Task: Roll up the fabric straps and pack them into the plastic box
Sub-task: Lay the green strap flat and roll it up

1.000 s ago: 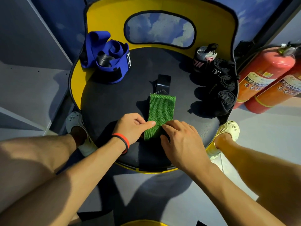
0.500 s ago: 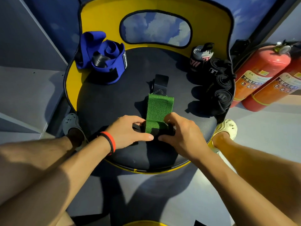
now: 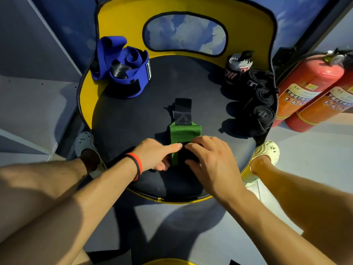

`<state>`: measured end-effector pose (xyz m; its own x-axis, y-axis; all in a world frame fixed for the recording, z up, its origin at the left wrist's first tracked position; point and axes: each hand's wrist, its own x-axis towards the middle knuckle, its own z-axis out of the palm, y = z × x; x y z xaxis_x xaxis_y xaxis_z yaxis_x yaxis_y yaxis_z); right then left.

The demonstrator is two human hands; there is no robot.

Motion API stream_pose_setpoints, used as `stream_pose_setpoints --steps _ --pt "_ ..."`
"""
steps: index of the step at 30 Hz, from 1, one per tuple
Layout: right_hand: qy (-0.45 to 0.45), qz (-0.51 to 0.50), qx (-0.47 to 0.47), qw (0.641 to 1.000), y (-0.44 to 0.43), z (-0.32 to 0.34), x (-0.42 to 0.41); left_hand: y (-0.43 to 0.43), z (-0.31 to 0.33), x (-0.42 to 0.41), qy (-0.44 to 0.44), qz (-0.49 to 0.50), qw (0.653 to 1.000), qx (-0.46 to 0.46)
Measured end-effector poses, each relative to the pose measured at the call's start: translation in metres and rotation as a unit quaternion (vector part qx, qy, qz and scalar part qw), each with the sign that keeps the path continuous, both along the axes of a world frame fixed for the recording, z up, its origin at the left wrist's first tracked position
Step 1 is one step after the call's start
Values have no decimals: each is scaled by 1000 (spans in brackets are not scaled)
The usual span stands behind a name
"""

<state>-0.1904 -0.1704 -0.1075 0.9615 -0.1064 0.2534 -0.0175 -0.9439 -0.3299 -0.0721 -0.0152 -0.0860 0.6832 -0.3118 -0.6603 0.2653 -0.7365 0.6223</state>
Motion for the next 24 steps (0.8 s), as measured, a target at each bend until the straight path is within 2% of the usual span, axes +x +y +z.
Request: stream_pose_setpoints --steps 8,13,20,24 --pt "39 -14 -63 997 3 -9 -2 -1 4 10 29 -36 999 8" --pt "20 -6 -78 997 3 -10 -2 -1 2 26 -46 85 990 -98" --pt "24 11 -65 998 4 -10 -3 -18 -2 22 38 148 962 -226" --pt "39 10 -59 997 4 -9 -2 -19 2 28 40 123 960 -250"
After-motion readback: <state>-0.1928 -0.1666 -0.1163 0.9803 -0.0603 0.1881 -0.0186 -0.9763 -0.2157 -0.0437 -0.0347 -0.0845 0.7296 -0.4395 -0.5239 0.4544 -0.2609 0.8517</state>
